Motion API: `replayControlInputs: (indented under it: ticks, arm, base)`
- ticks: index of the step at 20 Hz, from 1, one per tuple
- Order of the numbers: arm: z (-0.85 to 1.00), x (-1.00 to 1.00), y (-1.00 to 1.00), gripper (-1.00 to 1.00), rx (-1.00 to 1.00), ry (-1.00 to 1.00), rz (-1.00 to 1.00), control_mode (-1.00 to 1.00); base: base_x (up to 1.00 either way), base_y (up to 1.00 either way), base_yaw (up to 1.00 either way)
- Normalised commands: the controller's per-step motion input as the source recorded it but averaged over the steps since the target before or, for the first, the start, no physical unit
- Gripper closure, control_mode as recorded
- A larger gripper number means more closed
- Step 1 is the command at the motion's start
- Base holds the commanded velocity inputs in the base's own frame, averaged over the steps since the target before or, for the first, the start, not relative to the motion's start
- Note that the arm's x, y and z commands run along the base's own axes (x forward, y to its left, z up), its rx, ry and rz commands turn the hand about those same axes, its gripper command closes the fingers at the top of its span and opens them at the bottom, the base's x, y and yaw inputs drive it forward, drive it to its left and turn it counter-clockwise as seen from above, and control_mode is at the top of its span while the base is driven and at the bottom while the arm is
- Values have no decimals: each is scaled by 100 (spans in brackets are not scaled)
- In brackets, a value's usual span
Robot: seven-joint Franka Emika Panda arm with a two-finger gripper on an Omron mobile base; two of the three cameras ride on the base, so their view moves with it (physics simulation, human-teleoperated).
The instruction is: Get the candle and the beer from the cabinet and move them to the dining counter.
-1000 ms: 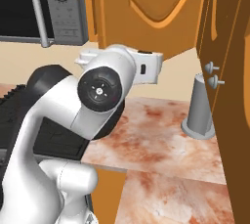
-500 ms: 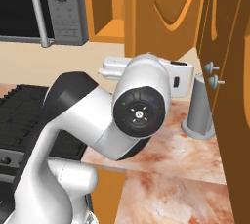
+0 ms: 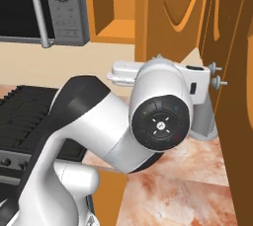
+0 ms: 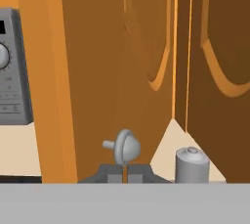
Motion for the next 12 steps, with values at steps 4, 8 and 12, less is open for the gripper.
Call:
replayControlInputs:
  ticks: [4,8,12]
  arm:
    - [0,-13,-3,100,0,0,0,-100]
    - [0,0,0,100,0,0,0,-100]
    - [0,0,0,100,0,0,0,-100]
  base:
    - [0,0,0]
    - [0,0,0]
    - [0,0,0]
